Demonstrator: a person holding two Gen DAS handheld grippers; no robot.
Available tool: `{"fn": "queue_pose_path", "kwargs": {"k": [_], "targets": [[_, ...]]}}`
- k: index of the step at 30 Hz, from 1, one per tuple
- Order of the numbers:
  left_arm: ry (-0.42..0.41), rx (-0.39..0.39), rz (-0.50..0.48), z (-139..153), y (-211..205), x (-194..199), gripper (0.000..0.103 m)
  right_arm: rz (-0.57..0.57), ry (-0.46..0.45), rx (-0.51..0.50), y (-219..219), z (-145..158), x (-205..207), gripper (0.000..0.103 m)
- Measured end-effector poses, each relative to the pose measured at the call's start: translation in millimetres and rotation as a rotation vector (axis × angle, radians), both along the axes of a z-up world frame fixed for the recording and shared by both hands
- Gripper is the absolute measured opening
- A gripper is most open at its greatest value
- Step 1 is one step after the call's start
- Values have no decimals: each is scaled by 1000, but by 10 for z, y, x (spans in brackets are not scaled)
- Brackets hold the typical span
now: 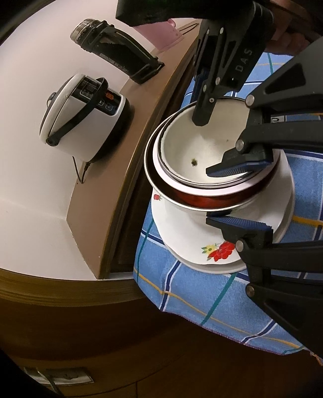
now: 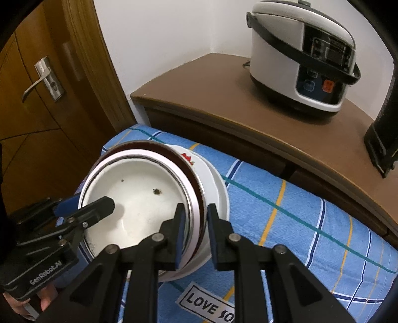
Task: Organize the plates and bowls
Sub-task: 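Lower the bowl stack onto the red-floral plates with both grippers, then open both grippers and withdraw from the stacked dishes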
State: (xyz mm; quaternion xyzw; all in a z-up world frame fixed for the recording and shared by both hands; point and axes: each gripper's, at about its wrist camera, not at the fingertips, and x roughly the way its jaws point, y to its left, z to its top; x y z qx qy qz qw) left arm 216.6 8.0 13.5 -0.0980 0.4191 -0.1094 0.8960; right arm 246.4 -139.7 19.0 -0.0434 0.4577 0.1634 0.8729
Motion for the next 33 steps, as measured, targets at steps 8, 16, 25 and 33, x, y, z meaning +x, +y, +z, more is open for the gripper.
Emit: {"fn": "queue_pose_path", "kwargs": {"k": [8, 16, 25, 33], "targets": [[-14, -9, -3, -23, 25, -15, 34, 7, -19, -8, 16, 20, -27, 19], [-3, -25, -6, -47, 19, 25, 35, 7, -11, -12, 23, 16, 9, 20], [-11, -30, -5, -47, 48, 5, 40, 3, -28, -18, -9, -40, 0, 39], [-102, -17, 58, 140, 129, -192, 74, -31, -117, -1, -165, 94, -271, 68]]}}
